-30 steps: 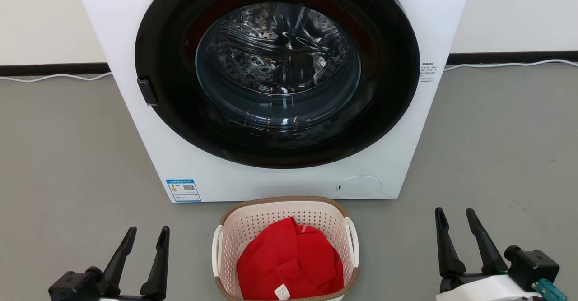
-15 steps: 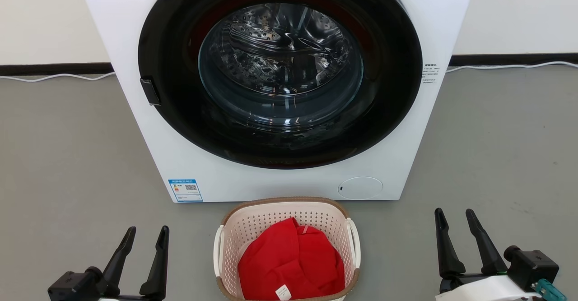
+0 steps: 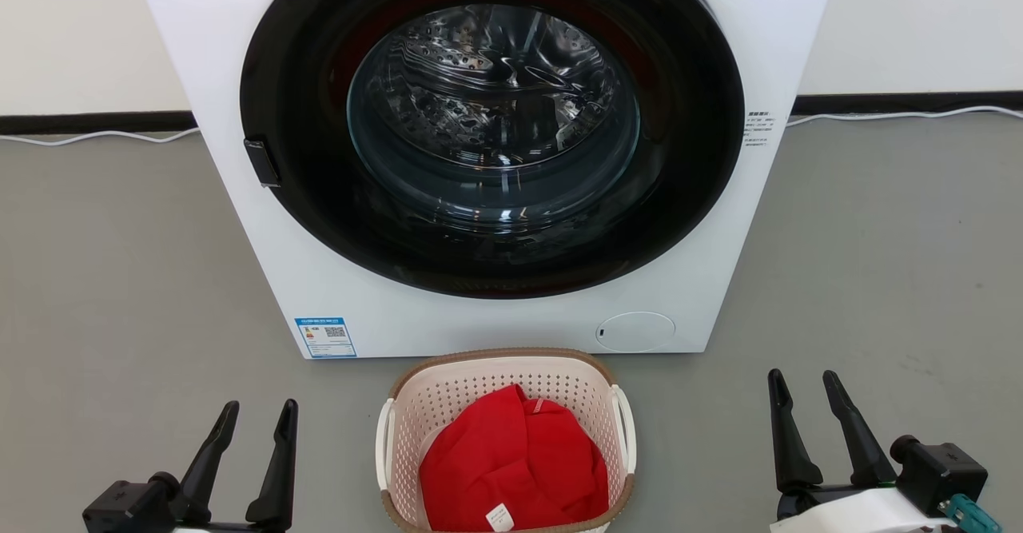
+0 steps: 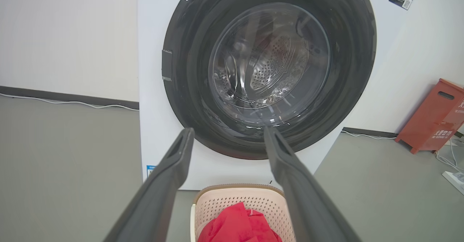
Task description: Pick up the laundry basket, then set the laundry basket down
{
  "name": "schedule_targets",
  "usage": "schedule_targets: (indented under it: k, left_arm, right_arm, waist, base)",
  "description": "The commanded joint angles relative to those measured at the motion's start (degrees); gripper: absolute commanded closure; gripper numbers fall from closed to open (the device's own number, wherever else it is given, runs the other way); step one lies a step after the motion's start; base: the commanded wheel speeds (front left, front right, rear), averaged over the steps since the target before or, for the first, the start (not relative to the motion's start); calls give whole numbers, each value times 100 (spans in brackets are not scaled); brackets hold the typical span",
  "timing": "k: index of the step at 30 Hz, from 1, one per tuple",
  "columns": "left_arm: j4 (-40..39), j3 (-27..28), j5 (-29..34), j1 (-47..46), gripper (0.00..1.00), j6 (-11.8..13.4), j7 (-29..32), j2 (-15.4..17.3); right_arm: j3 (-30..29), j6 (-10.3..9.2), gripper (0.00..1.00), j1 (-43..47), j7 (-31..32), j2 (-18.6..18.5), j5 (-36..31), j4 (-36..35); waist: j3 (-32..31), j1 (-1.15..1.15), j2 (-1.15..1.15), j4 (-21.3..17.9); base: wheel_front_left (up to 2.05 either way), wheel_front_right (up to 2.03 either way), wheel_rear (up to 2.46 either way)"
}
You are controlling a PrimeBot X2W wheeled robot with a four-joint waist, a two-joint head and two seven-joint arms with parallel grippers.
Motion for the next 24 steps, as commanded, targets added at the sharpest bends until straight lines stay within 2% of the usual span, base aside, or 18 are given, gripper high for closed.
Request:
schedule_targets:
  k: [1,3,4,10,14,18,24]
  left_arm:
    - [-153,215,-34,-162,0,-8,-35,64]
    - [-136,189,-88,-156,0,-8,-35,57]
    - [4,-13,-52,0,100,0,0,1]
    - [229,-44,-217,10,100,0,42,-116]
    - [245,-13,-438,-26,100,1,106,-139]
    - [271,17,-654,-70,100,1,169,-163]
    - [313,63,-978,-140,100,0,263,-199]
  right_arm:
    - [158,10,0,-131,-61,-23,-41,-122]
    - [160,10,0,-130,-61,-23,-41,-120]
    - [2,0,100,0,0,0,0,3]
    - [-7,0,100,49,49,5,178,180]
    - [-22,1,100,29,117,2,431,168]
    - [-37,1,100,3,182,0,679,168]
    - [-60,1,100,-43,281,-3,1049,165]
  waist:
    - [-1,0,0,-4]
    - [-4,0,0,-9]
    - [-4,0,0,-9]
    - [-2,1,0,-9]
    - [-10,13,0,-8]
    - [3,2,0,-7]
    - [13,1,0,-5]
  base:
    - [0,0,0]
    - [0,0,0]
    - [0,0,0]
    - [0,0,0]
    - [0,0,0]
    - [0,0,0]
    - [0,0,0]
